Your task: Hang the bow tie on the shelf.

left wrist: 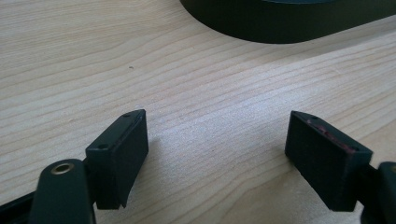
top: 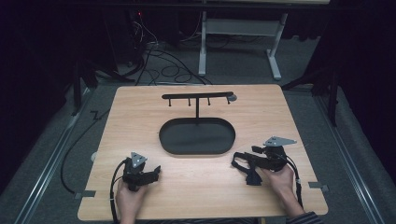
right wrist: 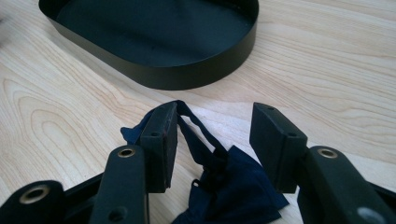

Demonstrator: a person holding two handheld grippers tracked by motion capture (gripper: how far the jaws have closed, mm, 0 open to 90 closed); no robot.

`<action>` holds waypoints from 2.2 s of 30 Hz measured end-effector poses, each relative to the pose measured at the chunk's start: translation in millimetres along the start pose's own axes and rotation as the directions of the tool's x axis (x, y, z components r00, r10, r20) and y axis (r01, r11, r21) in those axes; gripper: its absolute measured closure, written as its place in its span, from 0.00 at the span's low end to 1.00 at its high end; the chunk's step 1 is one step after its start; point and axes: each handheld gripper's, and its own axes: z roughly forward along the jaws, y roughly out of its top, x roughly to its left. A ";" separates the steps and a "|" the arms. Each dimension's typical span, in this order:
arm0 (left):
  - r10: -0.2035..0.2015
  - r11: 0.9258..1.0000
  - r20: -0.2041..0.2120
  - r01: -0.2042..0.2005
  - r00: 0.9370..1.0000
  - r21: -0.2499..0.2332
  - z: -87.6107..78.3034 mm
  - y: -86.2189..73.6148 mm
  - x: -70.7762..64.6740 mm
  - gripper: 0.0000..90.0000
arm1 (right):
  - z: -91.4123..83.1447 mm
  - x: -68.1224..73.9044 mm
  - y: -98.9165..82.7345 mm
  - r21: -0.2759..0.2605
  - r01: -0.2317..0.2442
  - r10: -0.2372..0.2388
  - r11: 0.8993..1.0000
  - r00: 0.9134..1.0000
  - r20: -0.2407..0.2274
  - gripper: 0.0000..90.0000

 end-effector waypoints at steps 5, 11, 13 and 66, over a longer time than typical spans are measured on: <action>0.000 1.000 0.000 0.000 1.000 0.000 0.0 0.0 0.0 0.24 | 3.9 2.7 0.7 0.011 0.012 -0.012 1.000 1.000 -0.011 0.59; 0.000 1.000 0.000 0.000 1.000 0.000 0.0 0.0 0.0 0.24 | 9.3 3.8 1.0 0.024 0.014 -0.014 1.000 1.000 -0.014 0.59; 0.000 1.000 0.001 0.000 1.000 0.001 -0.1 0.0 0.1 0.24 | 11.3 4.2 1.1 0.027 0.011 -0.011 1.000 1.000 -0.016 0.59; 0.001 1.000 0.001 -0.001 1.000 0.002 -0.1 0.1 0.0 0.24 | 19.1 8.0 4.9 0.048 0.059 -0.059 0.997 0.998 0.007 1.00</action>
